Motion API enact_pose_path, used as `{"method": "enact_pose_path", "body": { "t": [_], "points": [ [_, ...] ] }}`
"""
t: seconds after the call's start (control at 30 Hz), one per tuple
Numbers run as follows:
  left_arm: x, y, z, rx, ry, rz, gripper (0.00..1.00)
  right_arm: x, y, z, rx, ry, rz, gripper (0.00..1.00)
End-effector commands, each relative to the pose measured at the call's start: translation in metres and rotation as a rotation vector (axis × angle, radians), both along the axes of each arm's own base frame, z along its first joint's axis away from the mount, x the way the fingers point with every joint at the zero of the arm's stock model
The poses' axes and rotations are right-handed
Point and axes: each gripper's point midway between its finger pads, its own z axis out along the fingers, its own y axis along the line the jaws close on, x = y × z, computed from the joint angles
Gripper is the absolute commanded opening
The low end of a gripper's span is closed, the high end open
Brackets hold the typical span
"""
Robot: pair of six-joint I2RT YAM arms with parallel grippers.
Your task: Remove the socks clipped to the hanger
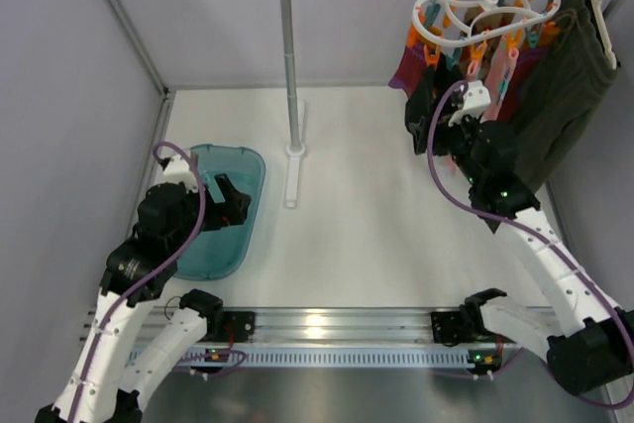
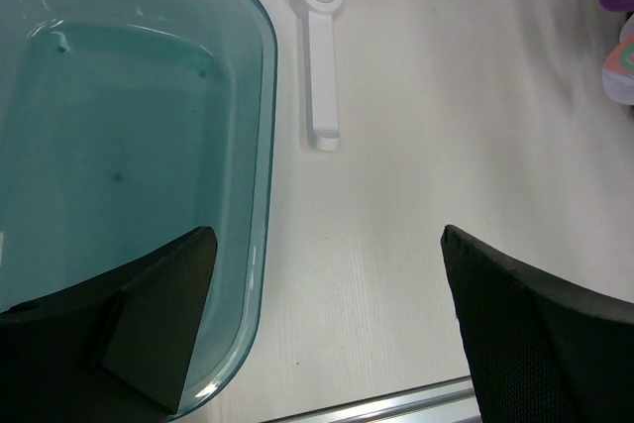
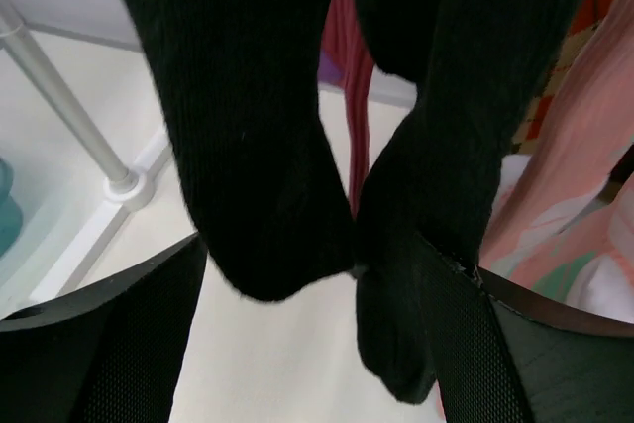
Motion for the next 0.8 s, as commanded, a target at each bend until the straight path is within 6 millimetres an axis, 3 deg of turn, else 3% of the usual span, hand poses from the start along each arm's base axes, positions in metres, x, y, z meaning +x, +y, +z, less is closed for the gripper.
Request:
{"method": "enact_pose_path", "body": {
  "t": [0.0,0.13,0.27,0.33,0.4,0.43,0.47,0.5,0.53,0.57,0.6,0.7,0.77],
  "points": [
    [0.004,-0.010,0.025,-0.024,-0.071,-0.056,0.99,0.022,-0.014,0.053,-0.029,-0.170,-0.081,0.81],
    [0.005,-0.014,0.035,-0.028,-0.087,-0.075,0.98,0.035,-0.004,0.053,-0.052,-0.171,-0.046,0.77],
    [0.011,-0.021,0.060,-0.076,-0.131,-0.089,0.99,0.036,0.014,0.047,-0.026,-0.181,0.046,0.53],
    [0.012,-0.030,0.084,-0.121,-0.169,-0.120,0.99,0.033,0.023,0.051,0.015,-0.217,0.087,0.49],
    [0.023,-0.038,0.098,-0.155,-0.176,-0.124,0.99,0.031,0.026,0.042,0.034,-0.223,0.099,0.36],
    [0.025,-0.040,0.118,-0.177,-0.208,-0.127,0.99,0.030,0.028,0.046,0.071,-0.237,0.104,0.20],
    [0.029,-0.044,0.130,-0.200,-0.226,-0.134,0.99,0.029,0.029,0.040,0.080,-0.232,0.109,0.16],
    [0.040,-0.052,0.131,-0.206,-0.205,-0.154,0.99,0.026,0.030,0.042,0.089,-0.242,0.114,0.16],
    [0.042,-0.055,0.154,-0.225,-0.246,-0.163,0.99,0.024,0.032,0.042,0.103,-0.246,0.118,0.15],
    [0.047,-0.059,0.163,-0.233,-0.257,-0.175,0.98,0.021,0.033,0.042,0.118,-0.261,0.120,0.06],
    [0.063,-0.067,0.178,-0.238,-0.268,-0.185,0.99,0.018,0.036,0.043,0.133,-0.266,0.125,0.03],
    [0.086,-0.090,0.196,-0.193,-0.291,-0.201,0.98,0.010,0.041,0.041,0.172,-0.280,0.129,0.00],
    [0.102,-0.126,0.213,-0.109,-0.337,-0.201,0.98,0.007,0.047,0.036,0.177,-0.269,0.119,0.00]
  ]
}}
